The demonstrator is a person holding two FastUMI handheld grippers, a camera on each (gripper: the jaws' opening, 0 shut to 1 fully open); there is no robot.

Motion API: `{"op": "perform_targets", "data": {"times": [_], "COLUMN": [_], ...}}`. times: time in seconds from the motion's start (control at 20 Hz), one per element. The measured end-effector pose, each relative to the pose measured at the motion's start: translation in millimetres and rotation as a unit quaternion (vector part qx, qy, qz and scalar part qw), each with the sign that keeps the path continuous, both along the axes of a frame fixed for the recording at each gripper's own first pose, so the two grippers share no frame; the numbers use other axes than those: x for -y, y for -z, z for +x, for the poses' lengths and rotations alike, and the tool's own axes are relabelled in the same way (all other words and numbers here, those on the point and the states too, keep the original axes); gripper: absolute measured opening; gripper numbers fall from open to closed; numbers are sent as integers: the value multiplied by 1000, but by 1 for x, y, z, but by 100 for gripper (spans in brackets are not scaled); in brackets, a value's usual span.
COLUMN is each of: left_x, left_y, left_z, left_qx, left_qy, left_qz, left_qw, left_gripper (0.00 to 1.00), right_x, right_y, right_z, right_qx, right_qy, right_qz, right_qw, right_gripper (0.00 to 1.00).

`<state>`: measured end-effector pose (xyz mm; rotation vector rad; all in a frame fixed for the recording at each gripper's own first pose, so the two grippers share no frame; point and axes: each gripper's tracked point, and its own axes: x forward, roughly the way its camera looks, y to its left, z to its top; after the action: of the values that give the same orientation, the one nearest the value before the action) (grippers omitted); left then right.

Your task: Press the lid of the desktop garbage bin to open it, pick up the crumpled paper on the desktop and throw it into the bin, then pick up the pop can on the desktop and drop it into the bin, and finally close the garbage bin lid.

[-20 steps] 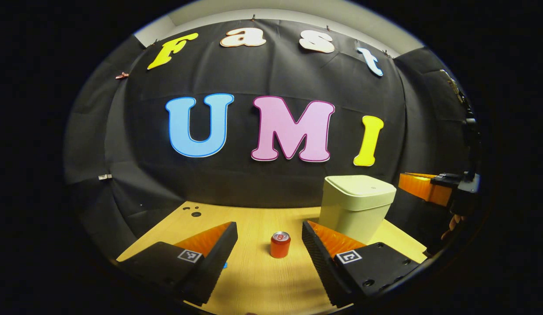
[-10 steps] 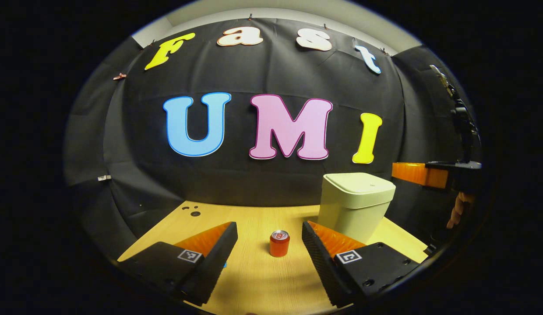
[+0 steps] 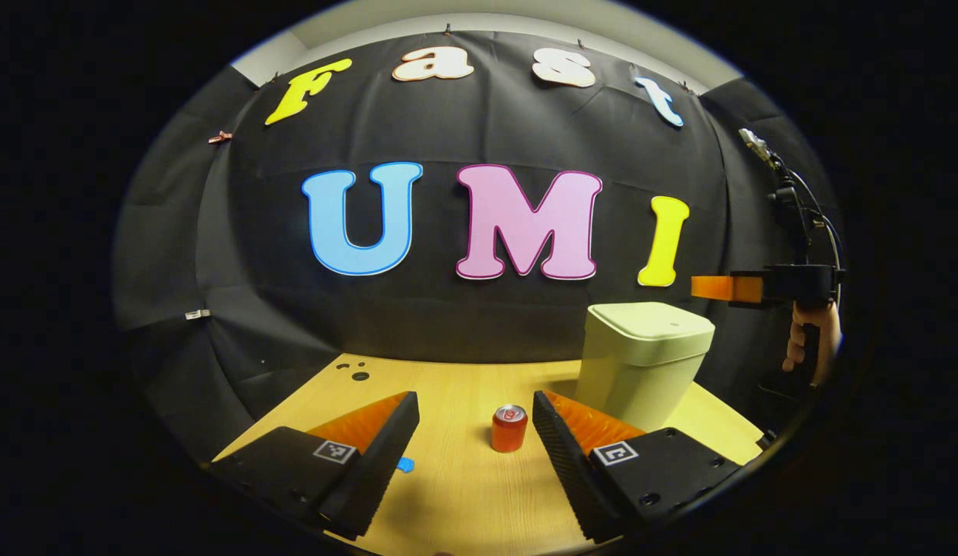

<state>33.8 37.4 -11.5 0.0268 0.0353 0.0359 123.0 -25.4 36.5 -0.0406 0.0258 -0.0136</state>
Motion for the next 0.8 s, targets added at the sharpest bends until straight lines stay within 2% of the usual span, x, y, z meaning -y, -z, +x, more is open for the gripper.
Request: {"op": "perform_targets", "data": {"times": [0.25, 0.35, 0.4, 0.45, 0.6, 0.75, 0.8], "left_x": [-8, -10, -10, -11, -12, -12, -11], "left_y": [3, 3, 5, 6, 10, 9, 8], "left_z": [-2, -3, -3, -3, -3, -3, -2], "left_qx": [-6, -7, -9, -11, -17, -17, -16], "left_qy": [-22, -27, -29, -30, -32, -31, -30], "left_qz": [-2, -2, -1, -1, -3, 1, 2], "left_qw": [1000, 1000, 1000, 999, 999, 999, 999], "left_gripper": [96, 96, 96, 96, 95, 96, 96], "right_x": [14, 20, 21, 23, 27, 30, 30], "right_y": [22, 29, 31, 34, 45, 57, 56], "right_z": [32, 42, 45, 48, 53, 53, 53], "right_qx": [-39, -44, -47, -51, -67, -85, -83], "right_qy": [9, 12, 13, 13, 18, 23, 24], "right_qz": [8, -9, -16, -19, -15, -6, -5], "right_qw": [999, 999, 999, 998, 997, 996, 996], "right_gripper": [2, 2, 5, 2, 5, 2, 5]}}
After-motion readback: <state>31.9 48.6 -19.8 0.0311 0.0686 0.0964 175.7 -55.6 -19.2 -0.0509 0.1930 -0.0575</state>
